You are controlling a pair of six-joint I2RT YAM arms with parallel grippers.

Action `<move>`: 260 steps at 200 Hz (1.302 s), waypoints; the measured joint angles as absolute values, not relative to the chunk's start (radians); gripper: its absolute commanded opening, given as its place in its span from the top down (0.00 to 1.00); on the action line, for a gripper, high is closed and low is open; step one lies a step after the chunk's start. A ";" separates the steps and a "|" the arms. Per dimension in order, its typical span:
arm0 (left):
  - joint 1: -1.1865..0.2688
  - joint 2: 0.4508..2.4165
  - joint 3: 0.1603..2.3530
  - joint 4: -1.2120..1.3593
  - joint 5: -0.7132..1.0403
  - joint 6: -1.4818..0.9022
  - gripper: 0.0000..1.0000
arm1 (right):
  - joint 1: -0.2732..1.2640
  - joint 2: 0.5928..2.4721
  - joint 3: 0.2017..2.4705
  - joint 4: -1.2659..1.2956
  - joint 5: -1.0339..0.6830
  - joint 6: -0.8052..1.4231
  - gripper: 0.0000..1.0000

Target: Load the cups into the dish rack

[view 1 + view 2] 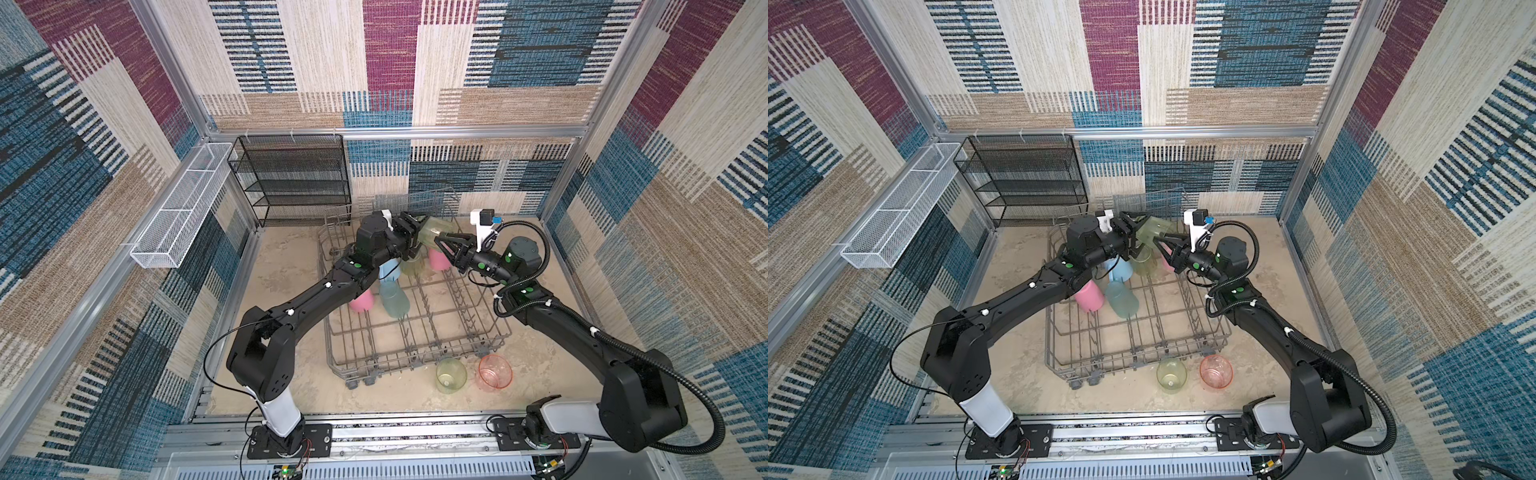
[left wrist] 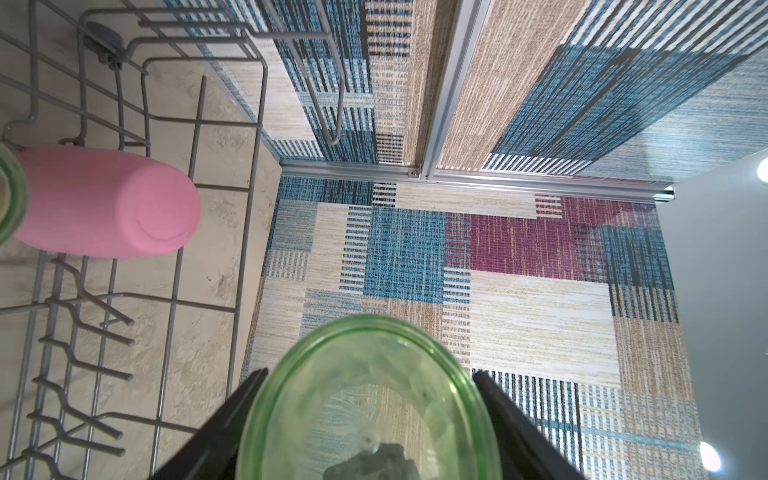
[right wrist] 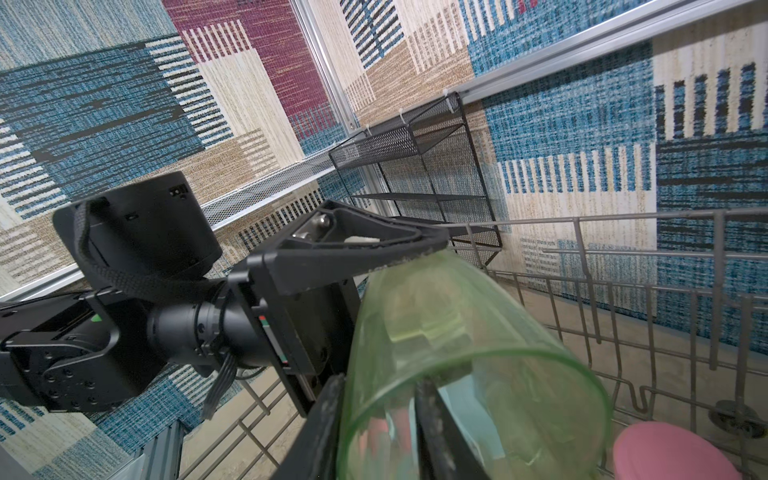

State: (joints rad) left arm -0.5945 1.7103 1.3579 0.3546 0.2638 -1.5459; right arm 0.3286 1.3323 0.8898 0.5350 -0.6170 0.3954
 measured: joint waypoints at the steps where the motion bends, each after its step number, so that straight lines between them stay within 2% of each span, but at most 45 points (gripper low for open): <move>1: -0.594 1.709 1.357 0.354 0.264 -1.545 0.31 | 0.329 1.332 0.890 0.534 -0.617 0.395 0.68; 77: -0.553 1.636 1.282 0.287 0.161 -1.382 0.32 | 0.329 1.242 0.837 0.436 -0.529 0.396 0.60; 98: -0.555 1.622 1.279 0.247 0.112 -1.299 0.32 | 0.329 1.204 0.807 0.383 -0.477 0.411 0.54; 116: -0.567 1.611 1.279 0.213 0.079 -1.216 0.32 | 0.329 1.163 0.781 0.333 -0.407 0.429 0.54; 194: -0.720 1.604 1.299 0.106 -0.154 -0.805 0.32 | 0.323 1.092 0.773 0.056 -0.044 0.559 0.47; 260: -0.862 1.633 1.300 0.104 -0.350 -0.472 0.32 | 0.241 1.092 0.784 -0.038 -0.006 0.627 0.46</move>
State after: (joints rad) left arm -0.8623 1.6329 1.3003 0.1036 -0.3500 -0.4725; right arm 0.2413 1.0916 0.7837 -0.0376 -0.0055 0.6270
